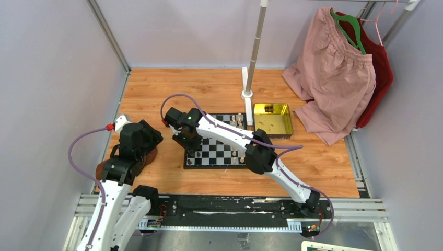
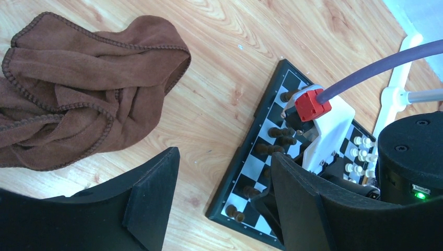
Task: Set up the chess pieces on the board
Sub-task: Place the chess piece on the chessboard, then adjust the storage box at the center of the board.
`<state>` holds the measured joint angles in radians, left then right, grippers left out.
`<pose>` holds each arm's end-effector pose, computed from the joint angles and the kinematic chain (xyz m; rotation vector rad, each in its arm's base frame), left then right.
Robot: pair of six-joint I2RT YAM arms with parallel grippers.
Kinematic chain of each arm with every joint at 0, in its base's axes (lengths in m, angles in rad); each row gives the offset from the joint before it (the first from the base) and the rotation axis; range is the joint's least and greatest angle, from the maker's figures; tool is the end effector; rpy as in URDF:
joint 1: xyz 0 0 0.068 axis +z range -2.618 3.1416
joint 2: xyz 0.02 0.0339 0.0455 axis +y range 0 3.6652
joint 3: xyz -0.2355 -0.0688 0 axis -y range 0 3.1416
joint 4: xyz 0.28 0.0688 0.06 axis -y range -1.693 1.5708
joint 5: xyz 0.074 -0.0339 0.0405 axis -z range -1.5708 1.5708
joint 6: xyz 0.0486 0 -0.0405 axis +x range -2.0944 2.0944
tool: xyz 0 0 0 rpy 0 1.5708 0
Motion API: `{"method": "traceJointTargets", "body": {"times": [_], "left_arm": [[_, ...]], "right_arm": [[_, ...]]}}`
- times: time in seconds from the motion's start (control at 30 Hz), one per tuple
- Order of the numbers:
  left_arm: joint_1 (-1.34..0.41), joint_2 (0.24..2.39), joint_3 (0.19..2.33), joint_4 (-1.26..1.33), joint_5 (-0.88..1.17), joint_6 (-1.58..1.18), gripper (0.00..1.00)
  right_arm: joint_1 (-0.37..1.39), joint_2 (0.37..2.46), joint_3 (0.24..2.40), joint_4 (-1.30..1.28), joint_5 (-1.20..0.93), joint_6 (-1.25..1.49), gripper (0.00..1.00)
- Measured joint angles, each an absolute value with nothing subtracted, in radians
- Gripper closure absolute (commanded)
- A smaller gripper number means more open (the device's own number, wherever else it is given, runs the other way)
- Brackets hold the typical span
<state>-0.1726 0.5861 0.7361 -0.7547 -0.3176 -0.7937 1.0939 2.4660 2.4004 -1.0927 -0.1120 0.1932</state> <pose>0.1903 -0.0178 0.2766 -0.8258 1.9843 -0.2181 0.2413 0.4788 0.1903 -1.2655 2.5409 0.4836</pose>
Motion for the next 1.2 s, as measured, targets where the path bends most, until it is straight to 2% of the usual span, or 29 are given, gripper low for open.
{"method": "traceJointTargets", "body": {"times": [0.33, 0.63, 0.93, 1.2], "left_arm": [[-0.173, 0.595, 0.742, -0.761, -0.318, -0.796, 0.30], [-0.193, 0.683, 0.846, -0.765, -0.315, -0.793, 0.31], [-0.228, 0.799, 0.929, -0.756, -0.303, -0.765, 0.31], [-0.258, 0.911, 0.950, -0.686, -0.227, -0.690, 0.22]], "right_arm": [[1.094, 2.466, 2.400, -1.080, -0.112, 0.194, 0.69], [1.090, 2.395, 2.360, -1.054, -0.111, 0.202, 0.69], [1.046, 2.193, 2.190, -0.950, -0.078, 0.222, 0.72], [0.868, 1.998, 1.939, -0.820, 0.064, 0.257, 0.70]]}}
